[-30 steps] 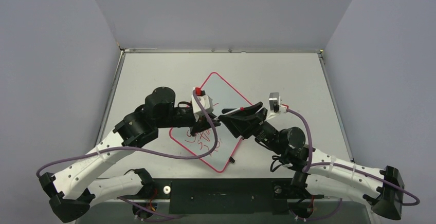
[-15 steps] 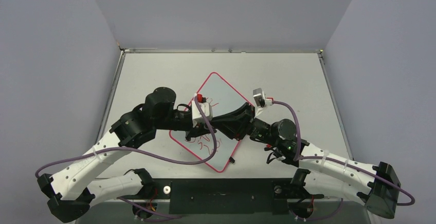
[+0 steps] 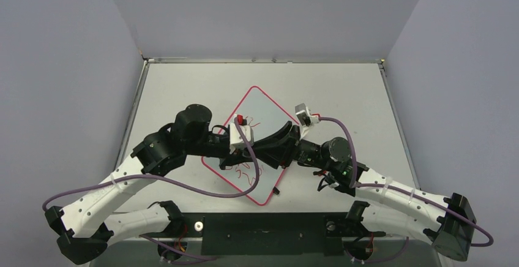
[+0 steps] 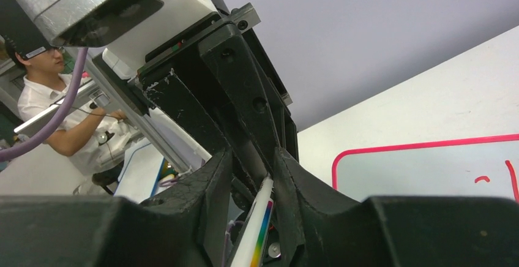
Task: Write a sentence on the whiteboard
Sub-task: Pass from the left arm to the right
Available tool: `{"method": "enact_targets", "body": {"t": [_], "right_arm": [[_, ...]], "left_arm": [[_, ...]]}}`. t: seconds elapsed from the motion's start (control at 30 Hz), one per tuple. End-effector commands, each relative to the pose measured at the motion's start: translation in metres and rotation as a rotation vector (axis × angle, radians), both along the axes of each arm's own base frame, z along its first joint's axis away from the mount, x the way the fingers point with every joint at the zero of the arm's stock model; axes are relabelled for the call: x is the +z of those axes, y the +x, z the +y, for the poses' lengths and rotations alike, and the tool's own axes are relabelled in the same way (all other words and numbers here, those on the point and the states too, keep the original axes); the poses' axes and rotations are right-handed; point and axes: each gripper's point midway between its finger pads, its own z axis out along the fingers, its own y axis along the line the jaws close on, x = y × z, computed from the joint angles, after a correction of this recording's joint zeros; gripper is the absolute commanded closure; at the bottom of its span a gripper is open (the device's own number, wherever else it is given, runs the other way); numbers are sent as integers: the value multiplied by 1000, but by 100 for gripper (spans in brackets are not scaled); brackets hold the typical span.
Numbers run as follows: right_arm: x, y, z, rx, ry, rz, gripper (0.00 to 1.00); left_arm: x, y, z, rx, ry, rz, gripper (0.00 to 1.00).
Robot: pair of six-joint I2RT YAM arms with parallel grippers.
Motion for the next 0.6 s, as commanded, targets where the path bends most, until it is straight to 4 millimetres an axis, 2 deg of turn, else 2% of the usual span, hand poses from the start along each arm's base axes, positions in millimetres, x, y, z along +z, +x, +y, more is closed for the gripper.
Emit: {"method": "enact_targets", "body": {"t": [0.0,0.1,0.2,0.37,0.57], "right_arm": [[6,-25,5,142,-11,-14,71],[0,-25,5,140,-35,-17,70],[-6,-22,6,123,-55,-15,73],[-20,-7,9,55,-84,1,88],[-34,5,11,-9,-97,30,100]], "left_arm": [[27,8,-9,-8,-63,-86,100],[27,8,-9,-7,-62,-88,100],[28,8,-9,-5,-68,-85,100],[38,7,-12,8,-116,-78,100],[42,11,-12,44,-156,-78,99]]}}
